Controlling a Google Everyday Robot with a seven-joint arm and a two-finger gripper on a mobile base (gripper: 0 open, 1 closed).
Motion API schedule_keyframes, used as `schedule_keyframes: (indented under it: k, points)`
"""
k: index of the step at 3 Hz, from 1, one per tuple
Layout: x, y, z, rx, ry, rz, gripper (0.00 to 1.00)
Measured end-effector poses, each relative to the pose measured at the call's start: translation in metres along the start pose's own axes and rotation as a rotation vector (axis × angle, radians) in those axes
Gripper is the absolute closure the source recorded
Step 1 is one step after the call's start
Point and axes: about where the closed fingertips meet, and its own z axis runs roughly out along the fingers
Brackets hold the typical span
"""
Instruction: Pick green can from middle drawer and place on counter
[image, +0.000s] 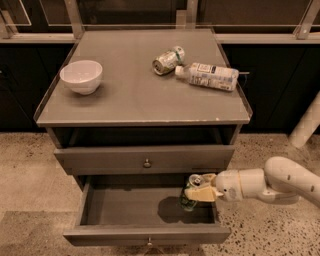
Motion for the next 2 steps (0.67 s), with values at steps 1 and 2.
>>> schedule_keyframes:
  k: [1, 2]
  points:
    - [-0.041, 0.009, -0.033, 0.023, 0.013, -0.059, 1.00]
    - [-0.090, 0.010, -0.056, 0.030, 0.026, -0.122, 1.00]
